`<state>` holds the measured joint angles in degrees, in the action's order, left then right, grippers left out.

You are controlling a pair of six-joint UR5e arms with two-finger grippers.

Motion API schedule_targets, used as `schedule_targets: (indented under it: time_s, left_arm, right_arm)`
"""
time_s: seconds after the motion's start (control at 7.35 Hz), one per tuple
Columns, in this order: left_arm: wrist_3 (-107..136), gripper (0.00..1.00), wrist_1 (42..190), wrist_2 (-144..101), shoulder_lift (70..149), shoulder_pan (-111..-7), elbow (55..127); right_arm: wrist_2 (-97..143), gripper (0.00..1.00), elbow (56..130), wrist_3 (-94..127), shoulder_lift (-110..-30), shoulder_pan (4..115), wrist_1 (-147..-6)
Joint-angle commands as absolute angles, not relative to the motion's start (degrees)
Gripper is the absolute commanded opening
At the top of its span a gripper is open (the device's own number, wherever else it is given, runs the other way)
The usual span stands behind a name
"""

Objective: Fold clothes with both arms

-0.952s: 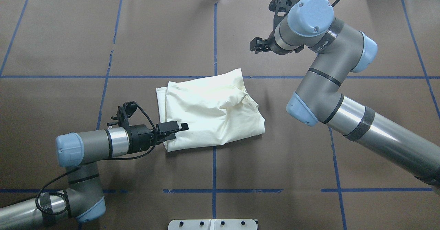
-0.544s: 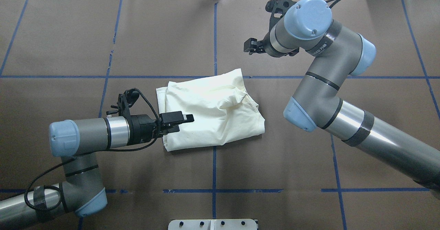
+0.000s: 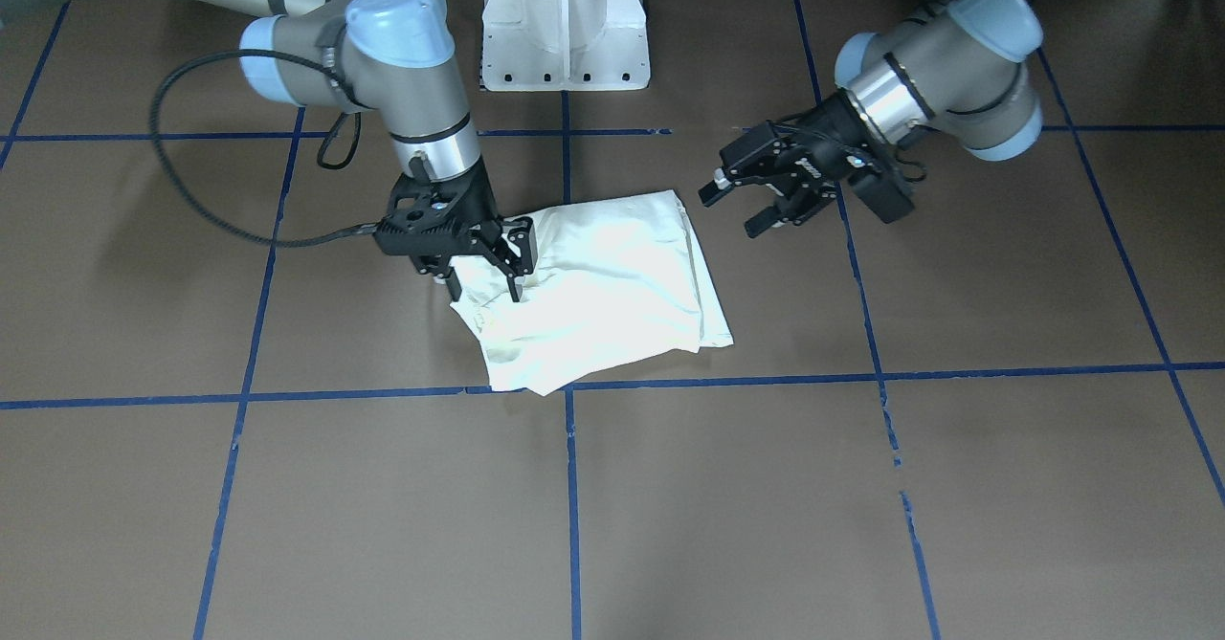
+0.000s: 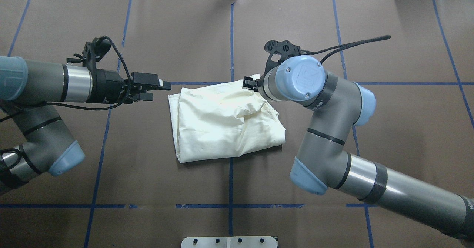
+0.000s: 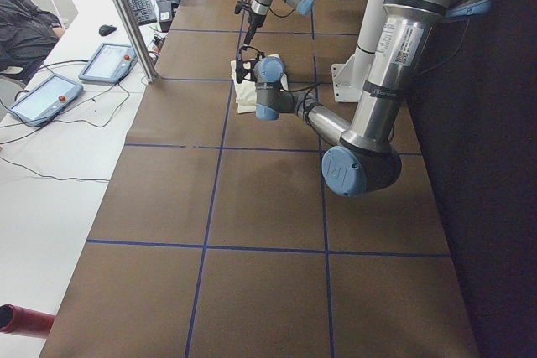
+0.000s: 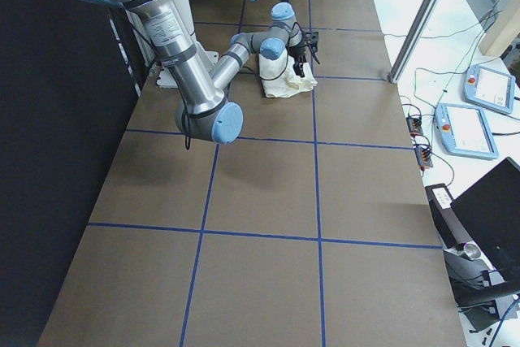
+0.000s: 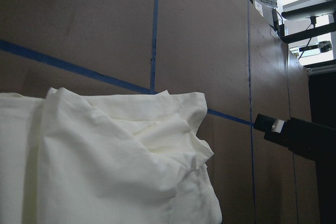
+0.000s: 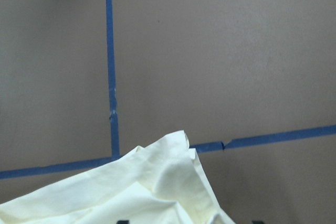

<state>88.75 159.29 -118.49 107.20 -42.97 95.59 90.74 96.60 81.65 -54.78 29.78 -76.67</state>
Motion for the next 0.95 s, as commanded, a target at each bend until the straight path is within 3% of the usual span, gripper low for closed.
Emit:
schedule_targets:
  time_s: [0.0,0.68,0.82]
  left_arm:
    - [86.57,0.99,159.08,-119.88,106.17,-44.39,95.89]
    - [86.66,0.99,159.26,-119.45,105.47,-44.38,96.06]
    - [86.57,0.99,159.26,-119.27,105.12,-44.38,96.06]
  right_arm:
    - [84.49,0.59,96.68,89.53,-55.8,25.5,-76.38]
    - [79.1,0.51,91.94,90.09,-57.84,23.64,-69.7]
    - [78.84,0.31,92.02,90.35,-57.14,23.64,-69.7]
